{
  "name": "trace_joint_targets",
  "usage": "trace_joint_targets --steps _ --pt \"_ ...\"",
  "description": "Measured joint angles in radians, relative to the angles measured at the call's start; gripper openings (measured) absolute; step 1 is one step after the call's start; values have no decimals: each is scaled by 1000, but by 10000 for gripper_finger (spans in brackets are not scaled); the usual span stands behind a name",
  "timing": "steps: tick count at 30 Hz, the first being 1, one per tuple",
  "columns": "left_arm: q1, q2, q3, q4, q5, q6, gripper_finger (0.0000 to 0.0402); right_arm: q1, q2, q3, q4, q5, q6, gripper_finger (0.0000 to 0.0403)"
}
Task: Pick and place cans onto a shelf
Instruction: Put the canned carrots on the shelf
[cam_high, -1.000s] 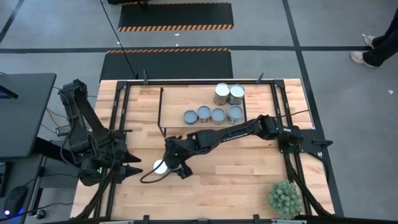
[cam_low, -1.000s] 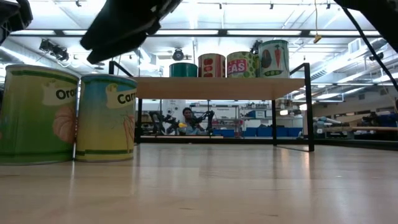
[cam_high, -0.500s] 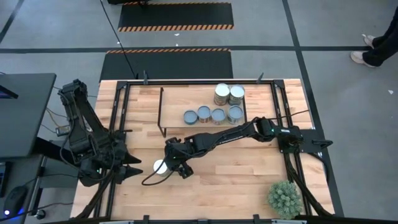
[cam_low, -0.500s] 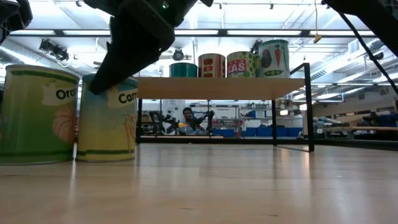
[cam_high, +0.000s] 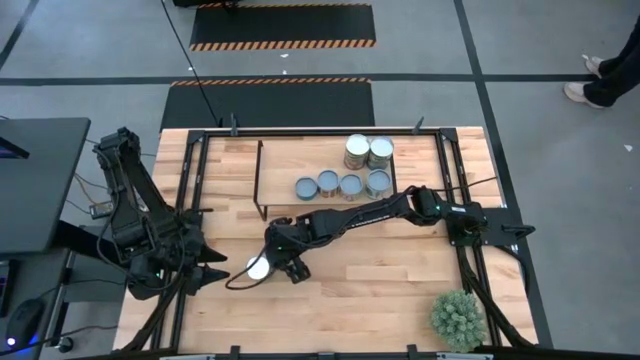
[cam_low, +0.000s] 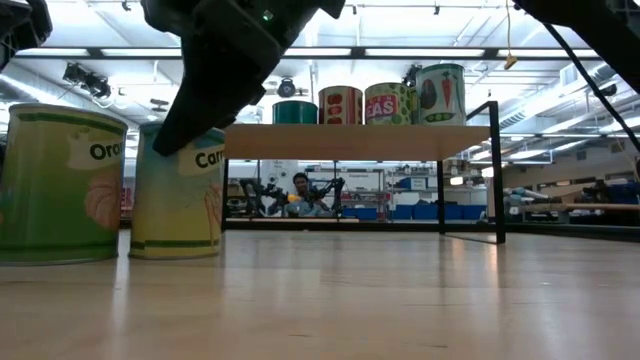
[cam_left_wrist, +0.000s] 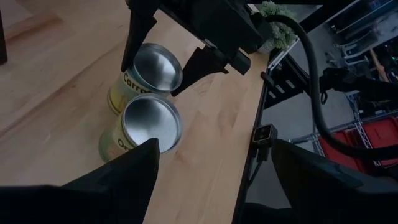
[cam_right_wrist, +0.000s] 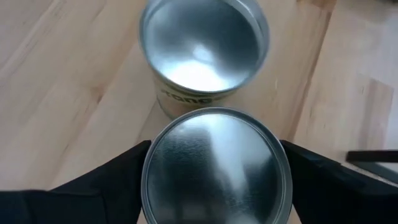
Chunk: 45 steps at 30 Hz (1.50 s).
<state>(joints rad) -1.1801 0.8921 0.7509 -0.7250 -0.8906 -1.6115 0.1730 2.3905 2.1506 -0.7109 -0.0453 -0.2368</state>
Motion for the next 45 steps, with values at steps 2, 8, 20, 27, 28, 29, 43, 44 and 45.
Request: trace_joint_targets --steps 2,8,20,27,28,29,43,44,45 --pt "0 0 0 0 0 0 313 0 0 0 0 9 13 326" --pt "0 0 0 -3 0 1 313 1 -7 33 -29 20 88 326" --pt "0 0 0 3 0 0 313 -16 -83 184 -129 26 197 327" --pt "0 0 0 -5 0 2 313 -44 -156 190 -153 49 192 328" --pt "0 0 0 -5 0 2 313 -49 -169 190 -154 66 191 328" --pt "0 0 0 -5 0 1 313 -55 -182 190 -157 79 187 328" --pt "1 0 0 -3 -72 0 313 -200 -343 190 -150 209 182 328" --pt "1 0 0 -3 -79 -1 313 -213 -350 190 -150 222 182 328" --pt "1 0 0 -3 -83 0 313 -227 -357 190 -151 234 182 328"
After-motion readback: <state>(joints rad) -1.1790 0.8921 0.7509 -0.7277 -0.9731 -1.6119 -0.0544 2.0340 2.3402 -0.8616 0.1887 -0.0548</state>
